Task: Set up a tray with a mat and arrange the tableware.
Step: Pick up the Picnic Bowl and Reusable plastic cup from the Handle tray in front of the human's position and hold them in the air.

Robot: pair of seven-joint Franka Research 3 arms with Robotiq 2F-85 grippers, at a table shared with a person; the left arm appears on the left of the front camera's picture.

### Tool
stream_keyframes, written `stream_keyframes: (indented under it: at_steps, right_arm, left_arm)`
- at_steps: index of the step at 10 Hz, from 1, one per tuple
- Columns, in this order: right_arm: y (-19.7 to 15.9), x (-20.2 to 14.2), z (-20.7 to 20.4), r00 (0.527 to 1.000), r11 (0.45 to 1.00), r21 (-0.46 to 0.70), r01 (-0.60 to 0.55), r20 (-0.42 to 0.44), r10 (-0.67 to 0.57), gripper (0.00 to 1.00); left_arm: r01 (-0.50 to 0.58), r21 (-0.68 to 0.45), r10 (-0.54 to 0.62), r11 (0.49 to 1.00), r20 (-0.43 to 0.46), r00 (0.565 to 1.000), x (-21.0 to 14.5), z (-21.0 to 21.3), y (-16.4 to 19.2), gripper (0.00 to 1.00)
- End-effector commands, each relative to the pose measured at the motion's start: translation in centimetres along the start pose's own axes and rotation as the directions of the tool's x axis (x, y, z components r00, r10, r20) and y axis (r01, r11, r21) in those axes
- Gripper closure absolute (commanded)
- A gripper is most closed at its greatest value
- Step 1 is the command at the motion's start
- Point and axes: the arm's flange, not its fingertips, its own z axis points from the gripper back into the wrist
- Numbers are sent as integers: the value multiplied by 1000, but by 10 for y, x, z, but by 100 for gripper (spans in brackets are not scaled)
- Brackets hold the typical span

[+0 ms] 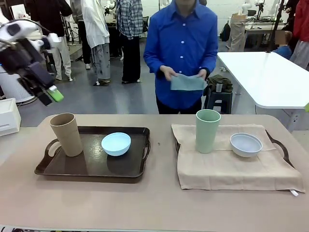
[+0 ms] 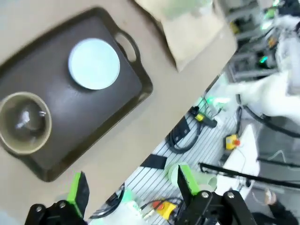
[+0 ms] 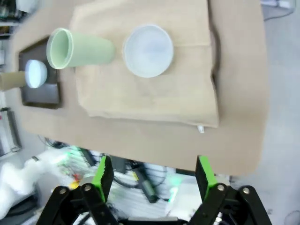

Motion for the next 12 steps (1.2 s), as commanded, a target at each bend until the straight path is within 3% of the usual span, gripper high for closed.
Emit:
stream_keyframes:
  at_steps: [1, 3, 6, 8, 10, 12]
  right_arm:
    - [-26, 7, 22, 994, 969, 227, 99, 21, -106, 9]
    - [-59, 1, 33, 969, 927, 296, 229, 19, -246, 9]
    - [-101, -11, 37, 952, 885, 370, 284, -1, -305, 9]
    - [-117, -12, 28, 955, 880, 382, 282, -29, -294, 9]
    - [-120, -16, 21, 965, 892, 371, 257, -48, -258, 9]
    - [-120, -15, 21, 969, 894, 377, 241, -48, -241, 9]
  left_arm:
    - [-59, -80, 67, 995, 109, 992, -25, 15, 25, 0]
    - [-81, -199, 116, 977, 170, 978, -49, 33, 61, 0]
    - [-99, -424, 227, 900, 264, 937, -94, 42, 112, 0]
    - [-194, -527, 358, 827, 228, 906, -113, 33, 141, 0]
    - [-311, -546, 461, 778, 160, 873, -133, 31, 154, 0]
    - [-362, -532, 495, 766, 128, 859, -138, 31, 160, 0]
